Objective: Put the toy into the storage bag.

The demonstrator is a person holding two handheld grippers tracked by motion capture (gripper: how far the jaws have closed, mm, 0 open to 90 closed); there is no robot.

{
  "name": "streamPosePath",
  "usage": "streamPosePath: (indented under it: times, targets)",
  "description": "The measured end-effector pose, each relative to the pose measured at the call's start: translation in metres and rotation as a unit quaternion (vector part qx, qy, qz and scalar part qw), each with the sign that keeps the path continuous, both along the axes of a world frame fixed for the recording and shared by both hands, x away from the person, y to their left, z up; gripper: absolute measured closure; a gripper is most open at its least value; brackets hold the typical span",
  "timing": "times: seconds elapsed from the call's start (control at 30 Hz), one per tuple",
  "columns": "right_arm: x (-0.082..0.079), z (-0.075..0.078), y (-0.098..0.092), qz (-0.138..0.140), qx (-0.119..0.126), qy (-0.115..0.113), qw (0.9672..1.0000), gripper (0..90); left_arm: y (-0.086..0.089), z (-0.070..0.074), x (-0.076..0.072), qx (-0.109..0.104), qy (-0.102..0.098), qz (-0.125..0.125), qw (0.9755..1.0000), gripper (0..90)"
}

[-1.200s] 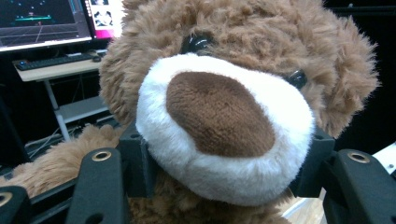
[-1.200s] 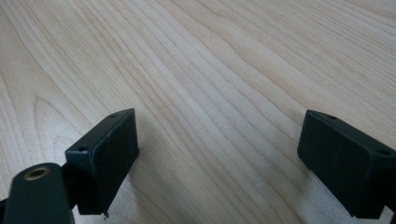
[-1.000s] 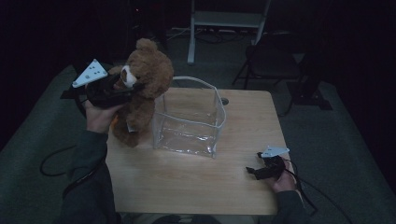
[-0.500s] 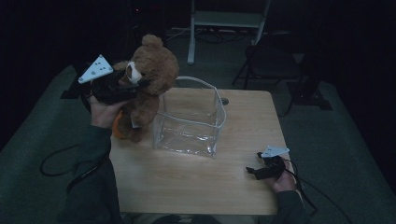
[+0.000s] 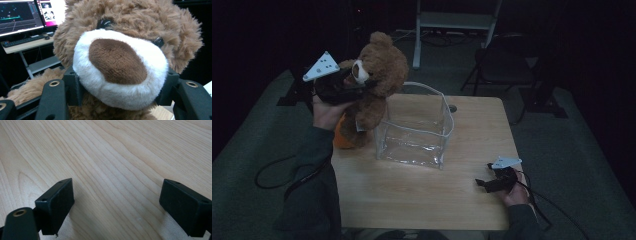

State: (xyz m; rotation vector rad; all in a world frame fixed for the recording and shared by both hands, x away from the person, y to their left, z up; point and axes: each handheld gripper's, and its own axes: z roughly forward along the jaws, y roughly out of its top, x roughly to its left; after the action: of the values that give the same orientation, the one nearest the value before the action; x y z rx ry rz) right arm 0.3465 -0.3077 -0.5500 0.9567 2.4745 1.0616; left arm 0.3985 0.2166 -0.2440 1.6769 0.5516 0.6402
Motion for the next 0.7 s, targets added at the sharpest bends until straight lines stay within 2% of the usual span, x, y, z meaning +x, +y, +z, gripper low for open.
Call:
streamPosePath:
  times: [0.4, 0.7]
  targets:
    - [0.0, 0.0, 0.0, 0.0, 0.0, 0.0, 1.0, 11.6, -0.013, 0.011, 0.007, 0.015, -0.008, -0.018, 0.9997, 39.0]
    - [0.0, 0.0, 0.0, 0.0, 0.0, 0.0, 1.0, 11.6, -0.023, 0.015, 0.013, 0.014, -0.006, -0.031, 0.9994, 39.0]
